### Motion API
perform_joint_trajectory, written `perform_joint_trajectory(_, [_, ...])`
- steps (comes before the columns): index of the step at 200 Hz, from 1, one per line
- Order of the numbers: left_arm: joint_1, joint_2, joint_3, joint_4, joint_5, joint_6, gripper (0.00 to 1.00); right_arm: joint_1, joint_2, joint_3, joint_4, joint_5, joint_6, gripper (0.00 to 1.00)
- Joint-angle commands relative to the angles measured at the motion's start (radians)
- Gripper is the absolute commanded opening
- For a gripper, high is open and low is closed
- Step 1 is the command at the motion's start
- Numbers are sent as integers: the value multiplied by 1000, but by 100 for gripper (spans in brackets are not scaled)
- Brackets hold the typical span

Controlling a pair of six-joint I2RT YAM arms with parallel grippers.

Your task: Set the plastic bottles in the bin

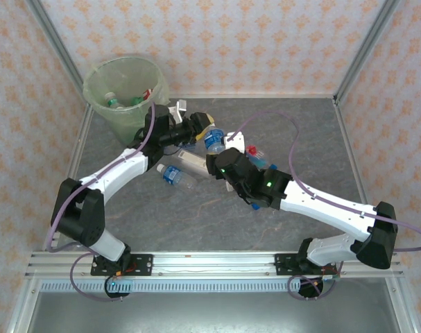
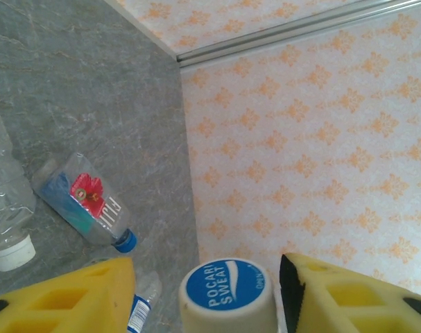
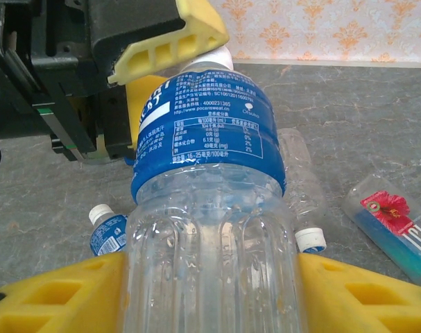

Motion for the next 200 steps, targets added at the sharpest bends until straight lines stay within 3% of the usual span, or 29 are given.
perform_joint_trajectory(1, [-8, 16, 44, 54, 43, 34, 50, -7, -13, 25, -7, 11, -11, 62])
perform_joint_trajectory(59, [-8, 29, 86, 23, 40, 56, 21, -6, -2, 21, -2, 19, -10, 66])
perform_joint_trajectory(83, [-7, 23, 122, -28, 20, 94, 20, -9, 3, 26, 4, 27, -11, 74])
perform_joint_trajectory(96, [-4, 16, 138, -51, 1, 111, 20, -11, 6, 31, 4, 46, -11, 91])
perform_joint_trajectory(108, [2, 13, 160, -73, -10, 126, 20, -12, 8, 37, 4, 62, -17, 100])
perform_joint_trajectory(151, [52, 3, 266, -193, -62, 201, 20, -48, 4, 68, 23, 59, -55, 100])
perform_joint_trajectory(200, [172, 1, 398, -323, -111, 271, 20, -131, -5, 84, 78, 14, -102, 100])
